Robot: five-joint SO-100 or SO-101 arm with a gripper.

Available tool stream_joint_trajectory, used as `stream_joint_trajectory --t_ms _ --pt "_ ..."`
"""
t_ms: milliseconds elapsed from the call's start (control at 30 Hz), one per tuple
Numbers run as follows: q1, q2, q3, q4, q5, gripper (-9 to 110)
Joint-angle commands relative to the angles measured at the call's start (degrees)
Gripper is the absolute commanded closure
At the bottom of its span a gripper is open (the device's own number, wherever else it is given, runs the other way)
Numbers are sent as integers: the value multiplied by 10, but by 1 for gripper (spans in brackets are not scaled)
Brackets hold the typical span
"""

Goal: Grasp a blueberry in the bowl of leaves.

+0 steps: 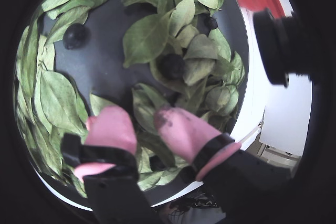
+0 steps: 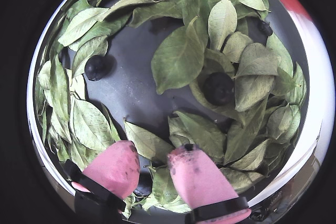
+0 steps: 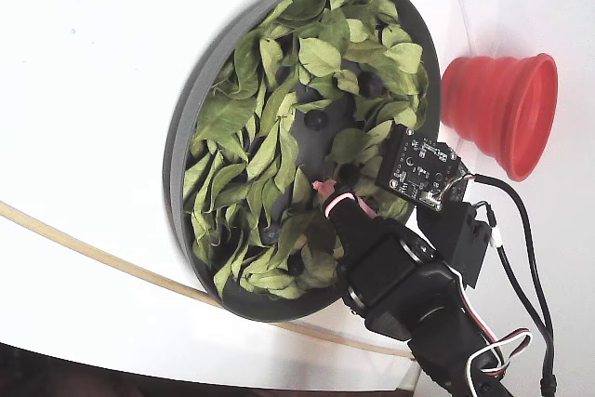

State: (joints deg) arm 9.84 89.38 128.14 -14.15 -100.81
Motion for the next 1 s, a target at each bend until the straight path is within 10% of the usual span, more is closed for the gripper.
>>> stream_joint_trajectory --t_ms 0,967 --pt "-18 -34 -37 -40 5 91" --pt "-30 -47 -56 -62 19 87"
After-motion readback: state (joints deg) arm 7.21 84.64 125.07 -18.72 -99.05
